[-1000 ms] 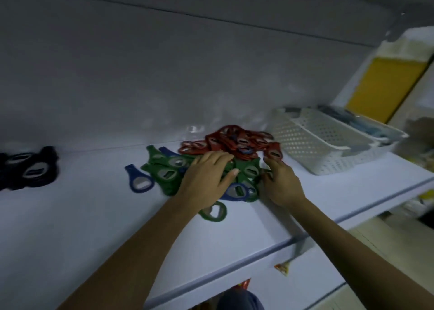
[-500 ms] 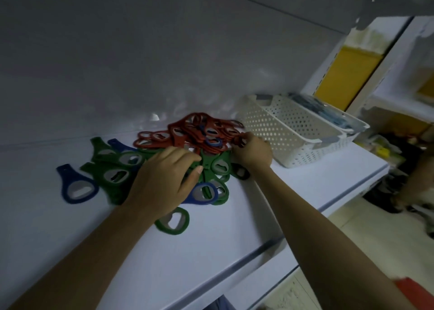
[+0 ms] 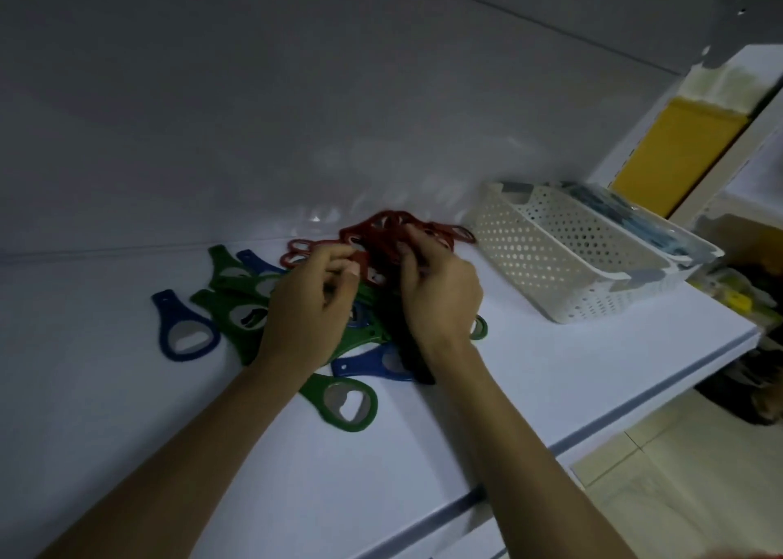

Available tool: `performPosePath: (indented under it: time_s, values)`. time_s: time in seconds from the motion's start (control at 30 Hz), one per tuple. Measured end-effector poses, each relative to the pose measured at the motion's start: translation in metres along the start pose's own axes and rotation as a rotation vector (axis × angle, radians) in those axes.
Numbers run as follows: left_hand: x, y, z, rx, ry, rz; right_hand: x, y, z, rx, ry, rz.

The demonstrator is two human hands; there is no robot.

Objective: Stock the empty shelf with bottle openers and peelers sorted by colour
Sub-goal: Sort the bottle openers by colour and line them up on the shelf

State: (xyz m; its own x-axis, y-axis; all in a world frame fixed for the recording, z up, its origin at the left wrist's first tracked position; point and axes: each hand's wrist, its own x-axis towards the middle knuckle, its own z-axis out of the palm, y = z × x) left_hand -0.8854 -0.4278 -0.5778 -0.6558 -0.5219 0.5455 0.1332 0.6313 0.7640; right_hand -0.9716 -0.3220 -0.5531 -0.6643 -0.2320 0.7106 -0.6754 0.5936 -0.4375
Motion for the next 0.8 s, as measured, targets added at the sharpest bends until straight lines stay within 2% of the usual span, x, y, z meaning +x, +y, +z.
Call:
performPosePath:
  time_s: [0.07, 0.13, 0.23, 0.3, 0.37, 0.5, 0.53, 0.6, 0.67, 0.73, 0.8]
  values:
    - [0.002, -0.001, -0.003, -0.103, 0.071, -0.103, -0.011, -0.015, 0.005, 0.020, -0.055, -0.177]
    - [0.003, -0.002, -0.005, -0.164, 0.131, -0.161, -0.016, -0.015, 0.010, -0.012, -0.208, -0.292]
    - [0.003, -0.002, -0.006, -0.188, 0.176, -0.174, -0.017, -0.007, 0.013, -0.067, -0.420, -0.353]
    - [0.003, -0.001, -0.007, -0.219, 0.184, -0.183, -0.018, -0.007, 0.014, -0.003, -0.451, -0.361]
    - [0.003, -0.002, -0.008, -0.263, 0.181, -0.214, -0.018, -0.009, 0.014, 0.109, -0.393, -0.319]
    - [0.003, 0.000, -0.009, -0.311, 0.123, -0.255, -0.015, -0.010, 0.010, 0.281, -0.098, -0.230]
    - [0.003, 0.001, -0.009, -0.319, 0.084, -0.266, -0.016, -0.013, 0.009, 0.317, -0.101, -0.268]
    - [0.002, 0.001, -0.009, -0.289, 0.023, -0.278, -0.020, -0.019, 0.010, 0.387, -0.232, -0.384]
    - [0.004, -0.002, -0.009, -0.260, 0.040, -0.289, -0.022, -0.022, 0.012, 0.446, -0.272, -0.404]
    - [0.006, -0.004, -0.009, -0.240, 0.069, -0.296, -0.018, -0.017, 0.008, 0.398, -0.143, -0.302]
    - [0.006, -0.005, -0.007, -0.248, 0.079, -0.287, -0.010, -0.003, 0.002, 0.165, -0.016, -0.116]
